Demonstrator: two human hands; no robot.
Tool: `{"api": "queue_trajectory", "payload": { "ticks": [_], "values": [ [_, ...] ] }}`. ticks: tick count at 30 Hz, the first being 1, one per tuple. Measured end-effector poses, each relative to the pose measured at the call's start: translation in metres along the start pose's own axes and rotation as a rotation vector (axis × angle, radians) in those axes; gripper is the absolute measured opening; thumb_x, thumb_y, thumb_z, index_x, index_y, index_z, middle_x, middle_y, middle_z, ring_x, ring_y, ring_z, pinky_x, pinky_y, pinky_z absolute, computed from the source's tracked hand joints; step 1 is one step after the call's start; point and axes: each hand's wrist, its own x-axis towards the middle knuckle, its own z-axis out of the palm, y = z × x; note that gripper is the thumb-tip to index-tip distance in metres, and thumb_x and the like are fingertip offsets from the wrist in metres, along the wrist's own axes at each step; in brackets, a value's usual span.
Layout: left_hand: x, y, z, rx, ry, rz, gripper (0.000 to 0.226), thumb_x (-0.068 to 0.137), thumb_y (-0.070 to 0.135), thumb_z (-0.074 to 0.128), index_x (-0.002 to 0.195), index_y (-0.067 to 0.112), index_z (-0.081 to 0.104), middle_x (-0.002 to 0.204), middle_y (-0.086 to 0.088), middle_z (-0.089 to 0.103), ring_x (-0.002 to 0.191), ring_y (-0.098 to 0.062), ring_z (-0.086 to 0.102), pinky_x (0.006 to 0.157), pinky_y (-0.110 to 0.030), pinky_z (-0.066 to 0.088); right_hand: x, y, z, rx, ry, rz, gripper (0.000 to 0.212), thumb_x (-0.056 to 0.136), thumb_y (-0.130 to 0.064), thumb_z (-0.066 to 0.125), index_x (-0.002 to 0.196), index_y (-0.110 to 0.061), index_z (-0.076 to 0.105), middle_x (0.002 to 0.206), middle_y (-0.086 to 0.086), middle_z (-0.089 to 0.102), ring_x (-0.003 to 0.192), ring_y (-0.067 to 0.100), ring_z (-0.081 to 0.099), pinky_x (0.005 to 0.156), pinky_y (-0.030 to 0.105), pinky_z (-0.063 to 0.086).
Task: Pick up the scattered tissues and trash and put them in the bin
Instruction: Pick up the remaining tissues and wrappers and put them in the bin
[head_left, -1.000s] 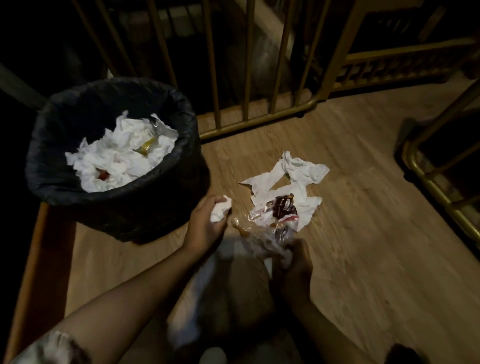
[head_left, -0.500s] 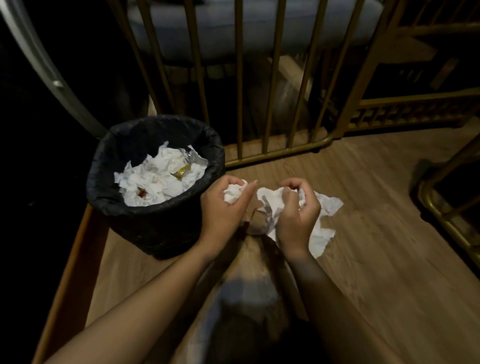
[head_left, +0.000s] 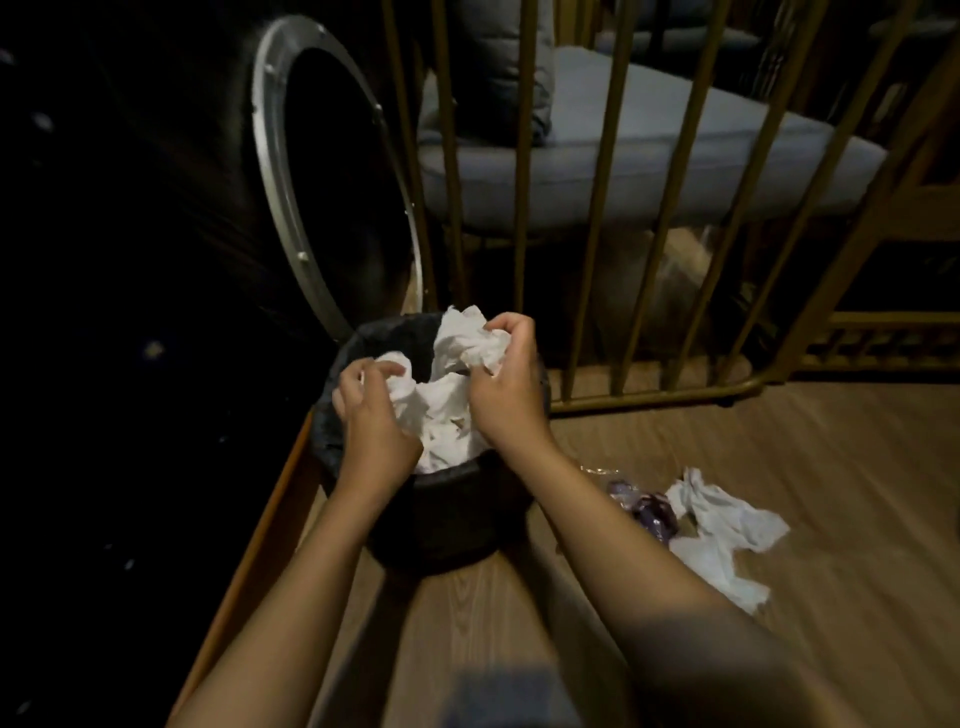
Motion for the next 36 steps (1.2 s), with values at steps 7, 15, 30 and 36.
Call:
{"api": "queue_trajectory", "payload": {
  "ticks": [7, 15, 30, 36],
  "values": [
    [0.015, -0.016, 0.008, 0.352, -0.16, -0.109, 0.052, 0.088, 0.016, 0.055, 0.137, 0.021, 0.04, 0.139, -0.01, 0.042, 0.127, -0.031, 0.038, 0.104, -0.041, 0.037, 0.043, 0.037, 0.025, -0.664, -0.191, -0.072, 0.057, 0.087, -0.007, 0.058, 0.14, -0.012, 0.036, 0.137, 0.012, 0.039, 0.128, 0.03, 0.036, 0.107, 0.037, 0.034],
    [0.023, -0.023, 0.034, 0.491, -0.636, -0.336, 0.104, 0.086, 0.04, 0.063, 0.153, 0.021, -0.014, 0.161, -0.011, -0.014, 0.148, -0.038, -0.002, 0.116, -0.055, 0.013, 0.055, 0.054, 0.012, -1.205, -0.82, 0.017, 0.095, 0.09, -0.061, 0.05, 0.154, -0.008, 0.002, 0.161, 0.017, 0.002, 0.148, 0.035, 0.005, 0.119, 0.044, 0.01],
    [0.02, 0.054, 0.023, 0.019, -0.081, 0.111, 0.057, 0.083, -0.002, 0.05, 0.138, 0.014, 0.047, 0.154, -0.013, 0.03, 0.143, -0.029, 0.025, 0.118, -0.039, 0.021, 0.04, 0.033, -0.076, -0.473, -0.231, -0.301, 0.026, 0.089, -0.016, 0.062, 0.115, -0.01, 0.064, 0.11, 0.004, 0.065, 0.103, 0.016, 0.06, 0.089, 0.029, 0.049],
    [0.004, 0.122, 0.065, -0.153, -0.164, 0.409, 0.032, 0.083, 0.009, 0.06, 0.114, 0.016, 0.064, 0.123, -0.006, 0.058, 0.118, -0.019, 0.051, 0.103, -0.028, 0.037, 0.035, 0.052, -0.153, -0.465, 0.033, -0.245, 0.026, 0.096, -0.023, 0.056, 0.074, -0.012, 0.065, 0.068, 0.0, 0.061, 0.066, 0.009, 0.056, 0.06, 0.026, 0.041]
  ]
}}
